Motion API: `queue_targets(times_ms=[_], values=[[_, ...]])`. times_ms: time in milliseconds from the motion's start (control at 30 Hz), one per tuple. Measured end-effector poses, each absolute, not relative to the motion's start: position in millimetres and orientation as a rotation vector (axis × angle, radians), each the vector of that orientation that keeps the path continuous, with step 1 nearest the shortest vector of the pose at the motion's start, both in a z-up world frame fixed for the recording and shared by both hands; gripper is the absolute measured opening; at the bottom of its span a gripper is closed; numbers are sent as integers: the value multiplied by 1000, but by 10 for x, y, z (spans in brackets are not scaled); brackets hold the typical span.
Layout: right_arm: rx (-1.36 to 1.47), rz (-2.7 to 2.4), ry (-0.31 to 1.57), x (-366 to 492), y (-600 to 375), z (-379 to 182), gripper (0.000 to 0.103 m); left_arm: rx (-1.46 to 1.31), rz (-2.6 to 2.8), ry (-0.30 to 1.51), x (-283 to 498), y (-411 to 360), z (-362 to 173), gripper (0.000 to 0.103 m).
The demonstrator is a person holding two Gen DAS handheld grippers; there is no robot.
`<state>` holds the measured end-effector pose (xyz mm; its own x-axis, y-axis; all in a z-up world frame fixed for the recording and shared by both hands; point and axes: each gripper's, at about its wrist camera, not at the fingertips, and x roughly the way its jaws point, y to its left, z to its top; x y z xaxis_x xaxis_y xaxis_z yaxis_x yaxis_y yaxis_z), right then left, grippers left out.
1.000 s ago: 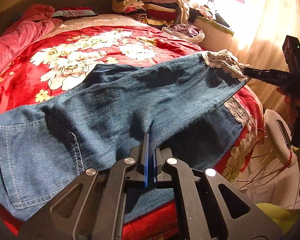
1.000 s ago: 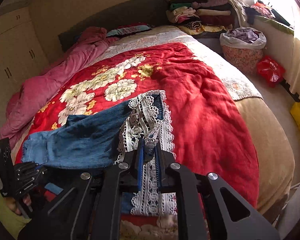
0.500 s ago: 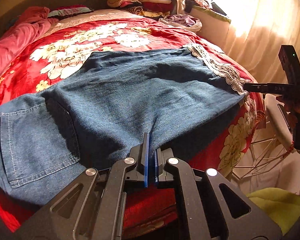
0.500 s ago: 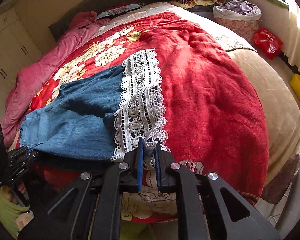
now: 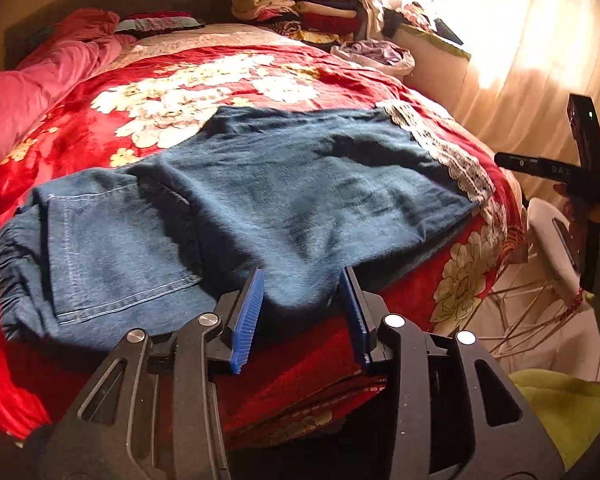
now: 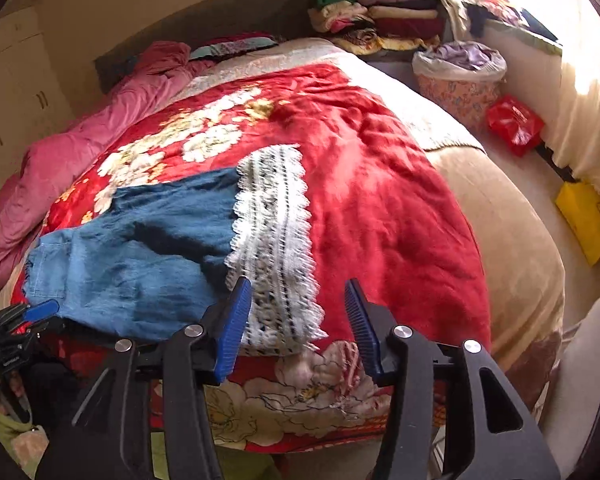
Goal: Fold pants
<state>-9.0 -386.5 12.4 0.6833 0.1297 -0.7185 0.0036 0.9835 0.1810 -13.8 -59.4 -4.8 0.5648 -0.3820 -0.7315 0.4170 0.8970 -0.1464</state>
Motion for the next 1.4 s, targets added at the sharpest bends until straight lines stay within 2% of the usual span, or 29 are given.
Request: queue_targets(times_ms=[233, 400, 467, 533, 600, 667, 767, 867, 1033, 1200, 1300, 1400], values=[[15, 231, 829, 171, -3283, 20, 48, -154, -180, 792, -91, 381, 176, 53], [-31, 249, 881, 243, -3147, -213, 48, -257, -45, 794, -76, 841, 110, 70], [-20, 257, 913, 257, -3156, -313, 54, -284, -16, 817, -32, 916, 22, 71], [-28, 253, 923, 245, -3139, -381, 55, -299, -29, 848, 51, 891, -97, 70], [-66, 247, 925, 244, -3092, -411, 56, -306, -18, 870, 120, 836, -210, 46], [-87, 249, 930, 249, -3058, -411, 59, -288, 1, 853, 115, 842, -208, 37], [-91, 260, 939, 233, -3073, -416, 59, -269, 7, 799, 30, 923, -34, 34], [-85, 263, 942, 235, -3087, -433, 59, -192, 71, 798, 18, 964, -5, 34], [-92, 261, 943, 239, -3053, -448, 64, -232, 71, 868, 124, 1049, -215, 44], [-78, 279, 944, 233, -3078, -408, 64, -249, 89, 794, -29, 1098, -29, 53], [-44, 297, 933, 228, -3139, -314, 64, -183, 116, 702, -137, 978, 226, 64], [3, 288, 874, 247, -3266, -134, 64, -137, 76, 655, -143, 805, 418, 69]])
